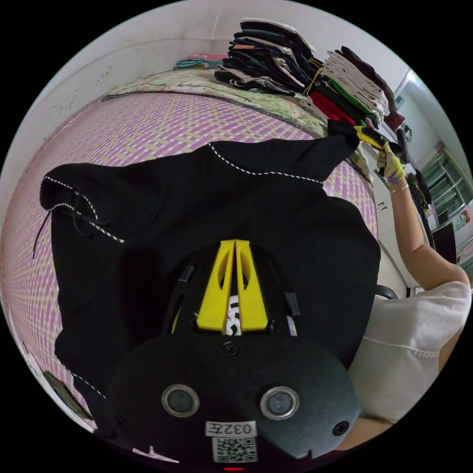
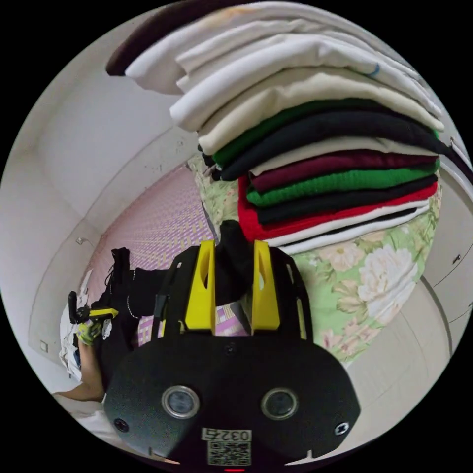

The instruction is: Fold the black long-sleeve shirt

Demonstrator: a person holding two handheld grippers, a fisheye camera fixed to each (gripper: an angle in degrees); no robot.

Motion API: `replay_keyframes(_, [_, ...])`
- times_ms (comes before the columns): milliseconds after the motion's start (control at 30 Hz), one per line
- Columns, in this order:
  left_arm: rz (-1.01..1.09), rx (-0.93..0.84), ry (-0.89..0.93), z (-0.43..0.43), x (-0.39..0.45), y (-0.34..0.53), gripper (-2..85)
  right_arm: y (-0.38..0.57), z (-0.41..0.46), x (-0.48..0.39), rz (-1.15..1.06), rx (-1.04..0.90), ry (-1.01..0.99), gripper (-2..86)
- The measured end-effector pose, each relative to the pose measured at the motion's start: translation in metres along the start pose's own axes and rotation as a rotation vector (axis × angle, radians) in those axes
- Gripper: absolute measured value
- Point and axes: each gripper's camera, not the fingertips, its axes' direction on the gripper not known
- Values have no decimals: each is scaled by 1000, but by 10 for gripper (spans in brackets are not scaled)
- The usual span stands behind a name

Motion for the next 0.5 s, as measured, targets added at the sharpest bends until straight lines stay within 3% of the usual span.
replay_keyframes(233, [-2, 5, 13, -3, -2, 0, -10, -32, 3, -61, -233, -38, 83, 34])
replay_keyframes(300, [-1, 7, 11, -4, -2, 0, -10, -20, -59, -87, -325, 273, 56, 25])
replay_keyframes(400, [0, 5, 16, -5, -3, 0, -10, 8, -115, -63, -187, 528, -1, 20])
replay_keyframes(500, [0, 2, 26, -7, -6, 1, -10, 13, -89, -12, -50, 408, 81, 19])
